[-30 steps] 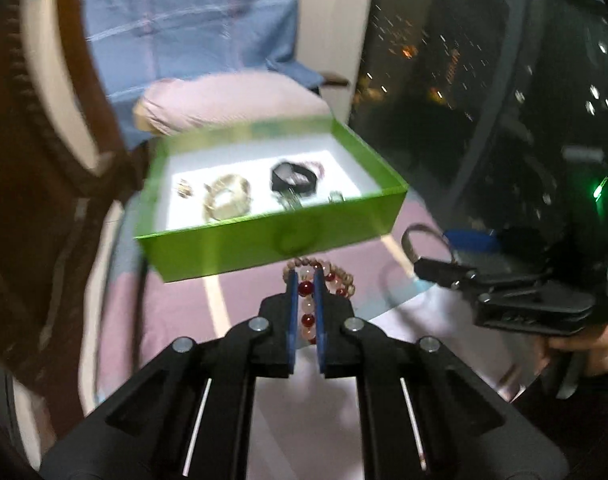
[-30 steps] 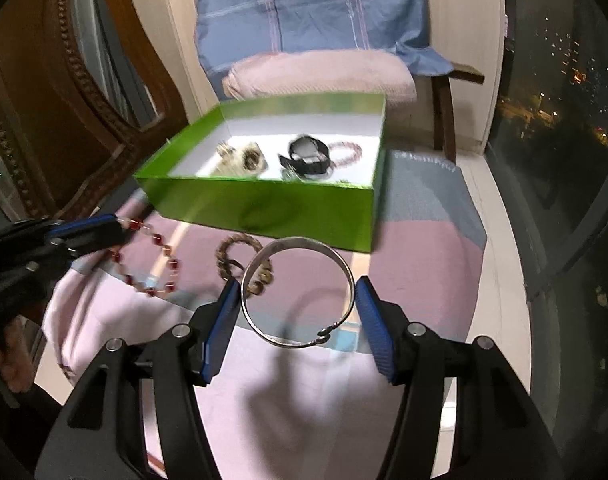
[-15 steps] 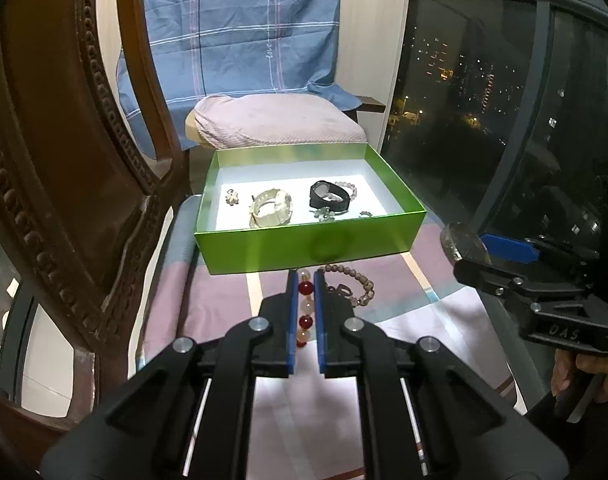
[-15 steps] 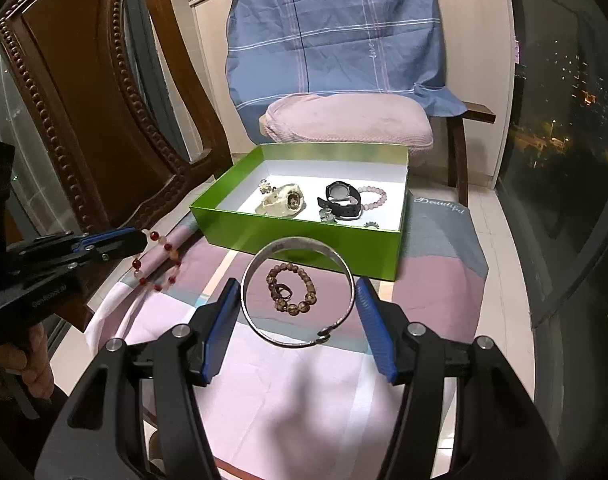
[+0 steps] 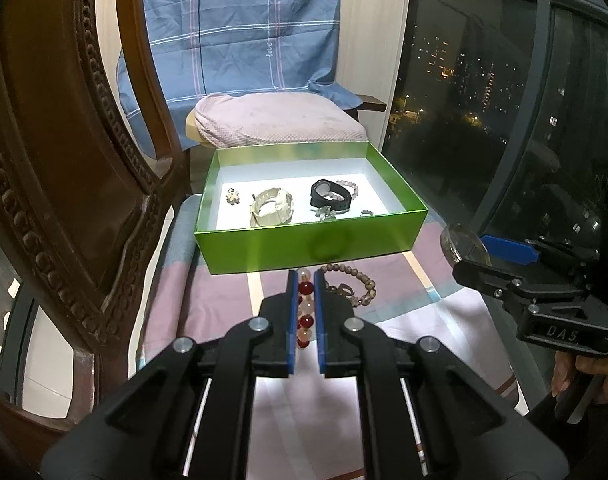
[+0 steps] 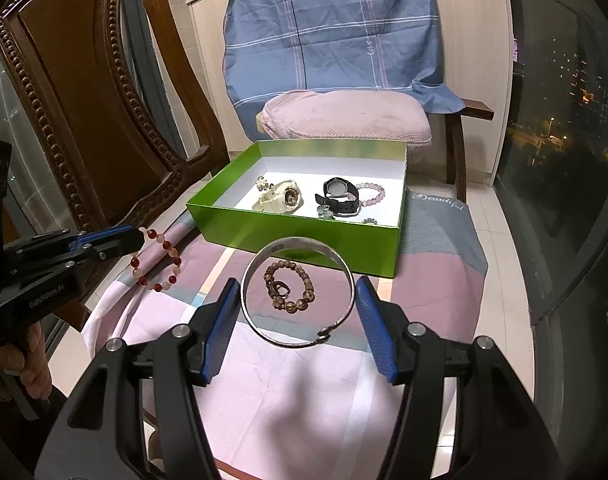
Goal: Organize jewelry
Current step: 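Hold the silver bangle with the right gripper while the left lifts the bead bracelet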
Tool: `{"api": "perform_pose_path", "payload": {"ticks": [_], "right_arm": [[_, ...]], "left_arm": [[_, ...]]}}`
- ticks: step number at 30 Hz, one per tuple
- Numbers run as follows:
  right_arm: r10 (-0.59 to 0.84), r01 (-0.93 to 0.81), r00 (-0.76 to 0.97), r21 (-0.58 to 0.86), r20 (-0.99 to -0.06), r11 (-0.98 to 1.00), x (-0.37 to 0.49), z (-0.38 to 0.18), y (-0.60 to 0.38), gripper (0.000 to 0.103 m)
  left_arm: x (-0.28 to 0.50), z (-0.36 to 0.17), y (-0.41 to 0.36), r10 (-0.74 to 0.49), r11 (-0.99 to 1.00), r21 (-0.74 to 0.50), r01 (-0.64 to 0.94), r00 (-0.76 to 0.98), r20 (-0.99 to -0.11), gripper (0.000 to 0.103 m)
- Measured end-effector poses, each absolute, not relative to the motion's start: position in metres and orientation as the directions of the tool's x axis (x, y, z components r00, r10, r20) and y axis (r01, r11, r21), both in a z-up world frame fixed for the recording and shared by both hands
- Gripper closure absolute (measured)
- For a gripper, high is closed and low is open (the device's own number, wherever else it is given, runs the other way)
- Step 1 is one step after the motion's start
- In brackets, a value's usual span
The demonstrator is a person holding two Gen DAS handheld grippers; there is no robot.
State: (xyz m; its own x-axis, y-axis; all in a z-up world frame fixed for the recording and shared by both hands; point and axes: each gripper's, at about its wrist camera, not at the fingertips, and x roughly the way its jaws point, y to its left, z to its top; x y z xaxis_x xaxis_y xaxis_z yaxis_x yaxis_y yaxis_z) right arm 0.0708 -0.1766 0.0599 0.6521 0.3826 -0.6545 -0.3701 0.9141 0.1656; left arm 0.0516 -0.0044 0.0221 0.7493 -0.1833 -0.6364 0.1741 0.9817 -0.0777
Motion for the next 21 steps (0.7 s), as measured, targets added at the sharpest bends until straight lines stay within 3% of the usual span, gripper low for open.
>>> {"api": "perform_pose_path", "payload": {"ticks": [21], "right_arm": [[0.387, -0.365, 0.649, 0.178, -0.655, 0.914, 0.0764, 0.0533, -0.1798, 0.045]], "left_arm": [[0.0537, 0.0176, -0.0037, -0.174, 0.983, -0.073, 0.167, 0.74, -0.649, 0.095]]}}
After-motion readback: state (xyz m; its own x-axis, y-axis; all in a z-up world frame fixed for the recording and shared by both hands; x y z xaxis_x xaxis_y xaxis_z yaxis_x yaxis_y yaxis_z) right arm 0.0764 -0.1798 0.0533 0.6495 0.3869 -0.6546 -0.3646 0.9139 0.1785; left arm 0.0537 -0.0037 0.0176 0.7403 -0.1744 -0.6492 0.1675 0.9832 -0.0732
